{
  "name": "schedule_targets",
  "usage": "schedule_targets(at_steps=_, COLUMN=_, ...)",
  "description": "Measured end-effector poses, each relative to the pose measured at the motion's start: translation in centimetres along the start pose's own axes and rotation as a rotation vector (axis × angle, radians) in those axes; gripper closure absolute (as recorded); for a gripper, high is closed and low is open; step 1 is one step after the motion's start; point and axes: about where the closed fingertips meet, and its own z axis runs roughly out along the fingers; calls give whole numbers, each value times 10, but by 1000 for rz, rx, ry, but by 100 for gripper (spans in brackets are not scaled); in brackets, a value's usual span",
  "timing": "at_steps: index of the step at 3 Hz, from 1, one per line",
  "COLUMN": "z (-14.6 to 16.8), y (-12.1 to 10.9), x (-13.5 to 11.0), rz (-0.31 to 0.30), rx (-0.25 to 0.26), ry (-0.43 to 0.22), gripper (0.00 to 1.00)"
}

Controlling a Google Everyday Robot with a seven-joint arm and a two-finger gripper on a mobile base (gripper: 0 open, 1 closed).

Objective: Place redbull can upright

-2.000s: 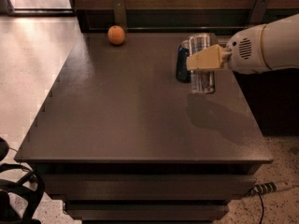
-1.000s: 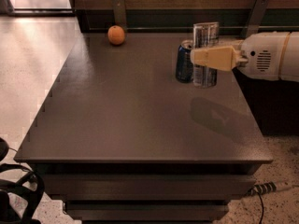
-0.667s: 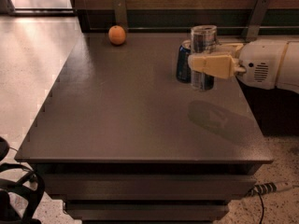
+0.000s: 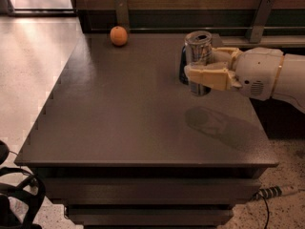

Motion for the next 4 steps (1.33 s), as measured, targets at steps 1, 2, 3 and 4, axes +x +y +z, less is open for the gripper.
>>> schedule_targets(at_steps=1, z=22, y=20, x=3, rz=-50, rx=-69, ry=-16, gripper=100)
schedule_targets(at_steps=2, z=36, y=37, x=9, rz=-31, rx=-125, ry=-14, gripper=100)
schedule_targets(at_steps=3, z=44, y=48, x=18, rz=7, rx=-152, ry=-26, gripper=100)
schedule_targets(at_steps=4, z=50, y=50, x=37, rz=72, rx=-166, ry=-57, gripper=100)
